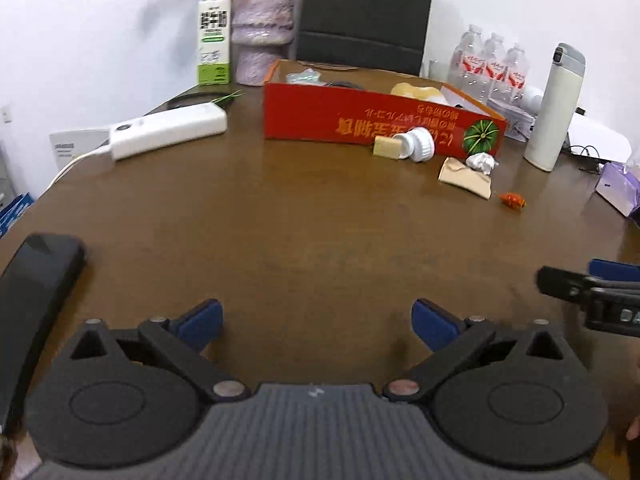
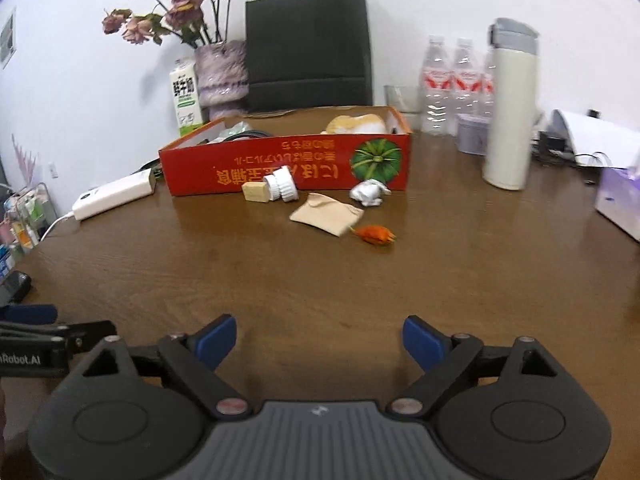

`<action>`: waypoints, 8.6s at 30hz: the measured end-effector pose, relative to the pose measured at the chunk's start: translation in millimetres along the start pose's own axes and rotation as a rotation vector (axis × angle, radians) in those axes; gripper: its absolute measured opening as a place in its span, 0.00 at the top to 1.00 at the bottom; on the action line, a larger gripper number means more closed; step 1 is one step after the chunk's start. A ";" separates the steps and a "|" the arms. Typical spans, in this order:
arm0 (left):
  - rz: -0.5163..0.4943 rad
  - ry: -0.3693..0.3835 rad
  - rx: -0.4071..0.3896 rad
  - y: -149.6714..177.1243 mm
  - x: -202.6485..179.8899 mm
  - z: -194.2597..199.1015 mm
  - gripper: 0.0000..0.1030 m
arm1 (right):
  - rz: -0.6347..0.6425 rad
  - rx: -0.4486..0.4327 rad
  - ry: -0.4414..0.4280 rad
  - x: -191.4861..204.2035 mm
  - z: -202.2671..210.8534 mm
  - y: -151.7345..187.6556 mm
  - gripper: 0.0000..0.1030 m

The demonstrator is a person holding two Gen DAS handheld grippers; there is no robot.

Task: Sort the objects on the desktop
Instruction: 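Withdraw both open grippers from the box back over the desk, then grasp the crumpled white tissue with the right gripper while the left grasps the white ribbed cap, then carry the tissue and ribbed cap over the cardboard box with both grippers, then lower the tissue and cap into the box and open both grippers, then grasp the white round cap with the left gripper while the right grasps the beige pouch, then carry the white cap and beige pouch into the box and open both grippers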

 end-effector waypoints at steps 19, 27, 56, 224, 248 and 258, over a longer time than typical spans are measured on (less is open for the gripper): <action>-0.074 -0.041 -0.025 10.2 -11.0 2.1 0.00 | -0.124 -0.010 -0.085 -8.6 14.8 18.7 0.13; -0.079 -0.037 -0.018 7.2 -13.5 -0.9 0.00 | -0.132 0.027 -0.106 -8.7 10.2 18.3 0.13; -0.313 0.206 -0.156 -154.3 -102.4 -162.1 0.82 | -0.114 0.025 0.011 -51.2 -165.0 -116.6 0.86; -0.165 0.177 -0.099 -82.6 -73.4 -39.6 0.73 | -0.002 -0.093 -0.202 -18.2 -100.9 -123.0 1.00; -0.146 0.190 -0.134 -64.1 -47.5 15.7 0.73 | -0.115 -0.114 -0.129 -11.7 17.2 -30.9 1.00; -0.161 0.221 -0.168 -106.9 -42.8 -4.0 0.73 | -0.078 -0.173 -0.142 -6.7 22.5 -66.8 1.00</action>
Point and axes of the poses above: each gripper's, at about its wrist camera, not at the fingertips, and z roughly against the way its jaws point, x to its left, y to its underside, the point moved 7 cm from there along -z, roughly the way its jaws point, and after that the axes turned 4 degrees about -z, right-handed, at the moved point
